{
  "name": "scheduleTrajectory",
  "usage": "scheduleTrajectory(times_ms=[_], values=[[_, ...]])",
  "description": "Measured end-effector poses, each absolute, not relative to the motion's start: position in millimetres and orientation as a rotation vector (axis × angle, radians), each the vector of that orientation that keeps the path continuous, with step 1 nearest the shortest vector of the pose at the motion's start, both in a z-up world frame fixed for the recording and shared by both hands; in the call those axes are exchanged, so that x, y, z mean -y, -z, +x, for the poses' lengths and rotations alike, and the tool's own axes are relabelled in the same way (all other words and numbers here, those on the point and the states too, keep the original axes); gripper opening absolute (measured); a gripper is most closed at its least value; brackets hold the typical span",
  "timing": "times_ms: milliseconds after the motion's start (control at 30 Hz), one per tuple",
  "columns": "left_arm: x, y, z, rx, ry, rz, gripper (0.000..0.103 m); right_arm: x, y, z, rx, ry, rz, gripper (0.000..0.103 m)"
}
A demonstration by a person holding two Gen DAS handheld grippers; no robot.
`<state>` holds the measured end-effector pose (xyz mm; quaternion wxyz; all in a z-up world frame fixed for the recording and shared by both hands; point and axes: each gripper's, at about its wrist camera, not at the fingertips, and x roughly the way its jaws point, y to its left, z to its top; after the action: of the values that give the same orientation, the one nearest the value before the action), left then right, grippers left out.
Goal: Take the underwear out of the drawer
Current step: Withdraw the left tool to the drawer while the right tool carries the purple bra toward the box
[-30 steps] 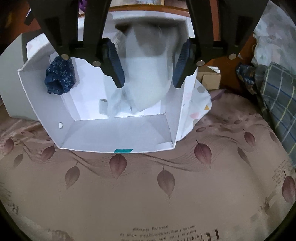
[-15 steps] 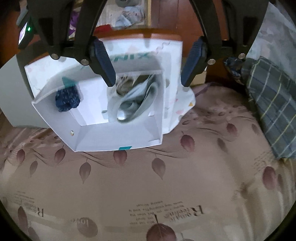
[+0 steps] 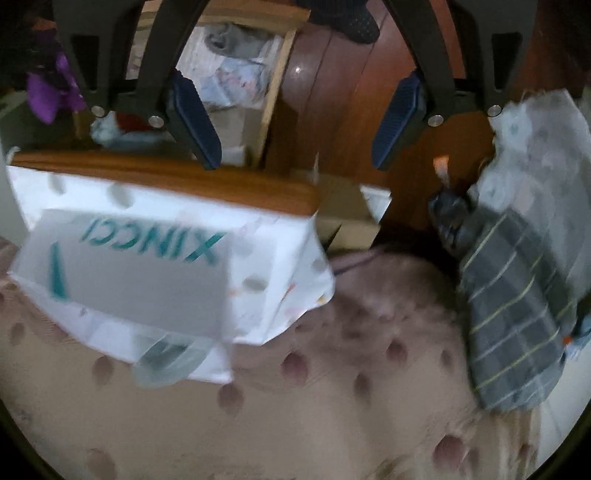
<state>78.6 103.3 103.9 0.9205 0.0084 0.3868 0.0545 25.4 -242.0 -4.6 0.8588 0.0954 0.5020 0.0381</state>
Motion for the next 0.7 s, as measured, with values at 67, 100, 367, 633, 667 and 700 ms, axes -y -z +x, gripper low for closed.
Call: scheduleTrajectory(times_ms=[67, 100, 367, 633, 667, 700], values=[[-110, -87, 80, -0.812, -0.137, 0.001, 0.081, 242, -5, 23, -1.045, -0.073, 0.203, 0.053], [-113, -81, 81, -0.817, -0.144, -0.007, 0.081, 243, -11, 22, -1.038, -0.068, 0.2, 0.053], [-125, -37, 84, -0.85, -0.182, 0.053, 0.081, 244, -73, 19, -0.962, -0.058, 0.194, 0.053], [-106, -35, 75, -0.806, -0.011, 0.209, 0.084, 245, -142, 20, -0.891, -0.061, 0.229, 0.053], [-102, -36, 73, -0.797, 0.004, 0.227, 0.087, 242, -151, 22, -0.881, -0.061, 0.232, 0.053], [-99, -36, 72, -0.794, 0.031, 0.243, 0.088, 242, -163, 23, -0.864, -0.061, 0.233, 0.053]])
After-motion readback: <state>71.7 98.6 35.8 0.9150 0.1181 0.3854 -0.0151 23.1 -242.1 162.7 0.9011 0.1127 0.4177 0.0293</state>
